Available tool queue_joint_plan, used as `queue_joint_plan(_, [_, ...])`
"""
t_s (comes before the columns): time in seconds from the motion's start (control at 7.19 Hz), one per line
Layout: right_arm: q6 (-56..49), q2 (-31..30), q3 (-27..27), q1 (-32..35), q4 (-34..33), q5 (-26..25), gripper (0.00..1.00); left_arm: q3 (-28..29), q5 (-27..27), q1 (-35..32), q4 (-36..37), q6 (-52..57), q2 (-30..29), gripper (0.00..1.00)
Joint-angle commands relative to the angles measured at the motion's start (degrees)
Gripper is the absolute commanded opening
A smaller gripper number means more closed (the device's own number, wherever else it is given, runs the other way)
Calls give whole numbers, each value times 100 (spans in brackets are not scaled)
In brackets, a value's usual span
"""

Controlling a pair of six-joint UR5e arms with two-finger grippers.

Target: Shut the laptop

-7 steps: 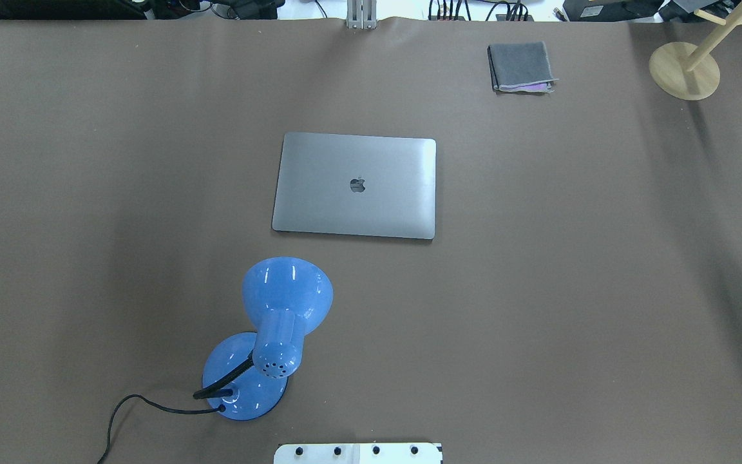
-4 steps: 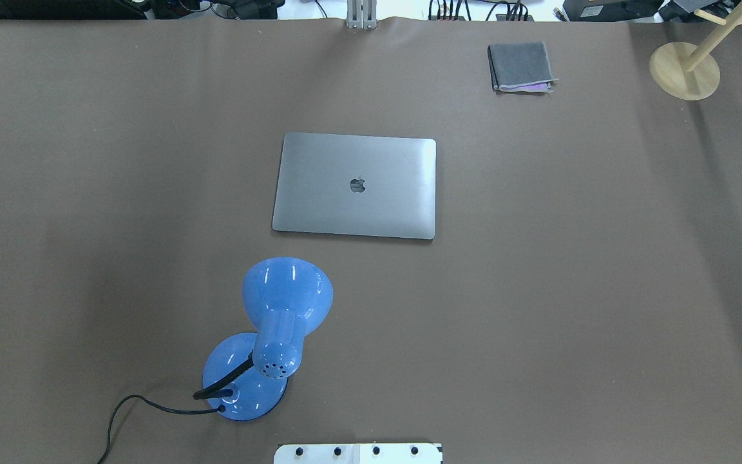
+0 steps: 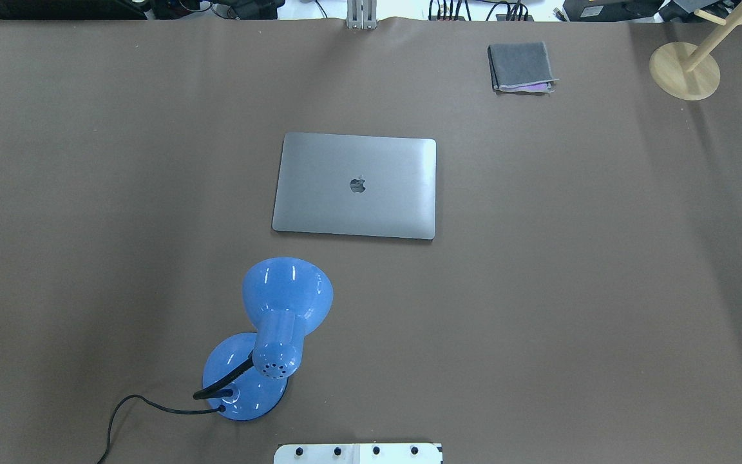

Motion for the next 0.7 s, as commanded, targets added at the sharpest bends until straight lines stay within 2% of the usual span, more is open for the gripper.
queue_joint_plan(0.0, [5,-152,5,-2,15,-15,100,-211,-793,-1,95,4,227,99])
queue_joint_plan(0.56, [-4,-301,57,-11,15,47,100,-229,-796,8,-36,39,306,99])
